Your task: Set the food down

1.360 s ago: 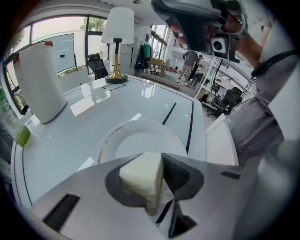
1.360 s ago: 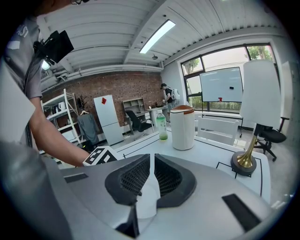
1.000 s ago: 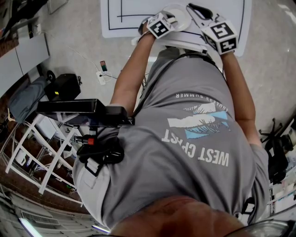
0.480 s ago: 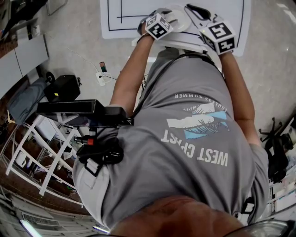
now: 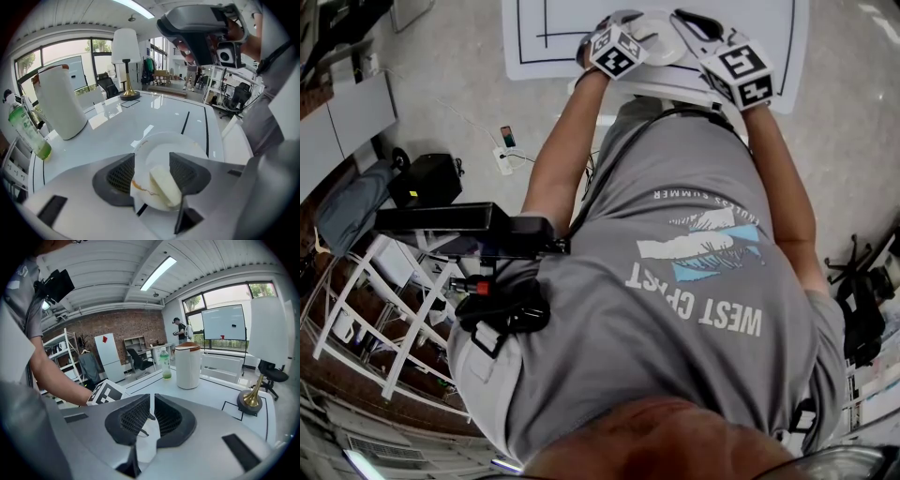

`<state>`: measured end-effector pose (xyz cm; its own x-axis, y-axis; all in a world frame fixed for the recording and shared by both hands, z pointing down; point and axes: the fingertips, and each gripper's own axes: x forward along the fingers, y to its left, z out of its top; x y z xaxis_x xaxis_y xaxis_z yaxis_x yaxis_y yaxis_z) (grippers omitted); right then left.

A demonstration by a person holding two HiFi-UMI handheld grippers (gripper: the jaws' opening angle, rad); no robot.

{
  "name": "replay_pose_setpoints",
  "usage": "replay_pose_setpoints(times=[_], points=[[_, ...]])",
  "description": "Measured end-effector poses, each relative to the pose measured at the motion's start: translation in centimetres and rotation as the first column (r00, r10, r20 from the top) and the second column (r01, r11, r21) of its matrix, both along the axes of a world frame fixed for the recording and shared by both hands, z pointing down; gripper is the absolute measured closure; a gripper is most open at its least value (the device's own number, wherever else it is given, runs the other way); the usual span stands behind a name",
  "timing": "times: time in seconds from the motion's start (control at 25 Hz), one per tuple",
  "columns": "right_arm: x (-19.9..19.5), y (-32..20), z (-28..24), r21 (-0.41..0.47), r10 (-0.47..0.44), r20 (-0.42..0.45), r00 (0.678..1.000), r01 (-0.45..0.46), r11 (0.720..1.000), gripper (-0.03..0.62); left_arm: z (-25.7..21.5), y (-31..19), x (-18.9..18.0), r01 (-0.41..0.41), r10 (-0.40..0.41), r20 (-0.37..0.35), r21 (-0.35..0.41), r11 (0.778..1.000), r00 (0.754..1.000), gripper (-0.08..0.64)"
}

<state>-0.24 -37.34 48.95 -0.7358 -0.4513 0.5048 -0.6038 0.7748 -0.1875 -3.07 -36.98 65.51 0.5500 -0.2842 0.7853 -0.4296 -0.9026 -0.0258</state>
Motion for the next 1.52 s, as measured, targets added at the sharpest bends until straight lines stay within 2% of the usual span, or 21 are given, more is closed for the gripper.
replay_pose_setpoints(times=[0.32,0.64,1.0,1.12,1.2,1.28,1.4,1.52], points=[[-0.2,0.0,0.2,-0.004,-0.002,0.000,1.000,0.002,1.000,0.581,-1.1,-0.3,0.4,-0.003,0.003,-0.043,-0.007,1.000,0.999,0.339],[-0.9,-0.4,-0.1,-0.007,-0.012,0.001,1.000,0.012,1.000,0.581,-3.4,-1.4,0.3,0.036,-0.035,-0.108,0.003,0.999,0.994,0.339],[-3.0,-1.0,-0.8,0.000,-0.025,0.014,1.000,0.025,1.000,0.581,-9.4,-3.8,-1.7,0.133,-0.112,-0.253,0.069,0.989,0.961,0.340],[-2.9,-1.3,-1.7,0.024,-0.014,0.024,1.000,0.014,1.000,0.581,-12.2,-4.6,-2.2,0.187,-0.146,-0.323,0.100,0.977,0.935,0.341],[-2.7,-1.9,-2.4,0.041,-0.002,0.036,0.999,0.001,0.999,0.583,-14.4,-5.4,-2.6,0.228,-0.168,-0.382,0.117,0.967,0.909,0.341],[-2.5,-2.3,-3.4,0.058,0.011,0.053,0.999,-0.014,0.998,0.583,-16.7,-6.0,-2.9,0.270,-0.188,-0.451,0.126,0.954,0.873,0.342],[-2.3,-2.7,-5.2,0.087,0.021,0.083,0.996,-0.028,0.996,0.583,-20.3,-6.6,-3.6,0.331,-0.208,-0.557,0.128,0.935,0.804,0.346],[-2.3,-3.0,-6.9,0.114,0.019,0.107,0.994,-0.031,0.993,0.584,-23.6,-6.9,-4.4,0.371,-0.203,-0.625,0.149,0.917,0.754,0.407]])
